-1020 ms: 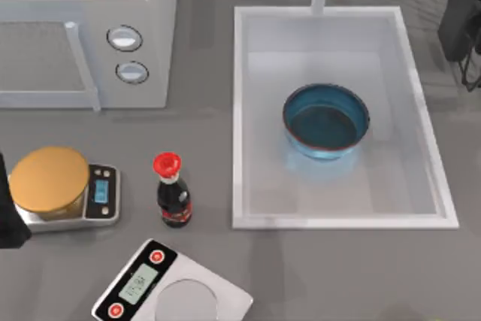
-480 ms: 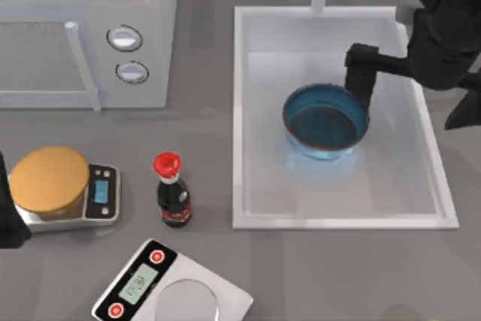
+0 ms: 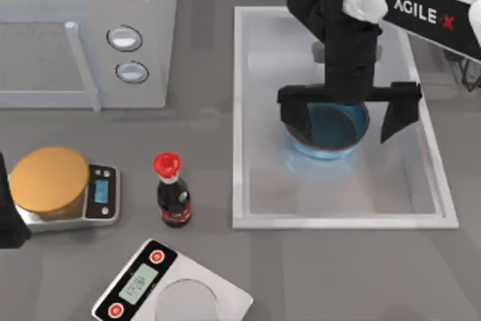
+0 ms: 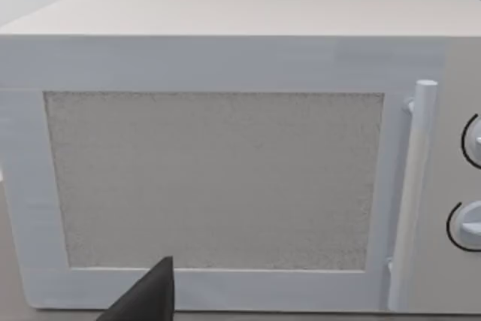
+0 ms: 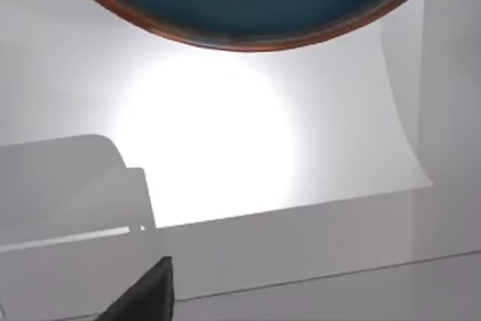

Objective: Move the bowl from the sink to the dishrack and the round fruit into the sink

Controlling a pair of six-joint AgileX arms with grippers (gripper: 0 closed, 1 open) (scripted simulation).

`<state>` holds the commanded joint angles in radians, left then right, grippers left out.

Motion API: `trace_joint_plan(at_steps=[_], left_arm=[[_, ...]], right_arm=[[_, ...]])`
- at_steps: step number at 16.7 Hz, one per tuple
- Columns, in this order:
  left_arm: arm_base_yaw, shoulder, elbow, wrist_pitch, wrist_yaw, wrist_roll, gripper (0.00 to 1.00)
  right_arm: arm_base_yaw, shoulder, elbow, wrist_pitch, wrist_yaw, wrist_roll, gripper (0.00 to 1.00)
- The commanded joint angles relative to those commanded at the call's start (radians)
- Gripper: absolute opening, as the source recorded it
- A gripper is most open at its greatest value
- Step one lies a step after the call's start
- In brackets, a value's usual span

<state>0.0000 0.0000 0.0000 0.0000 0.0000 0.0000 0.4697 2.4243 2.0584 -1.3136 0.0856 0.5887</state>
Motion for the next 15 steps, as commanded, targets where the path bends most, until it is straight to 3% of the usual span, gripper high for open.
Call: trace_joint_plan(at_steps=[8, 15], left_arm=[[0.0, 0.0, 0.0, 0.0, 0.0, 0.0, 1.0], [0.0, 0.0, 0.0, 0.0, 0.0, 0.0, 1.0]], right_arm=[[0.048, 0.246, 0.407, 0.029, 0.026, -0.04, 1.0], [0.052, 0.254, 0.475, 0.059, 0.027, -0.05, 1.0]])
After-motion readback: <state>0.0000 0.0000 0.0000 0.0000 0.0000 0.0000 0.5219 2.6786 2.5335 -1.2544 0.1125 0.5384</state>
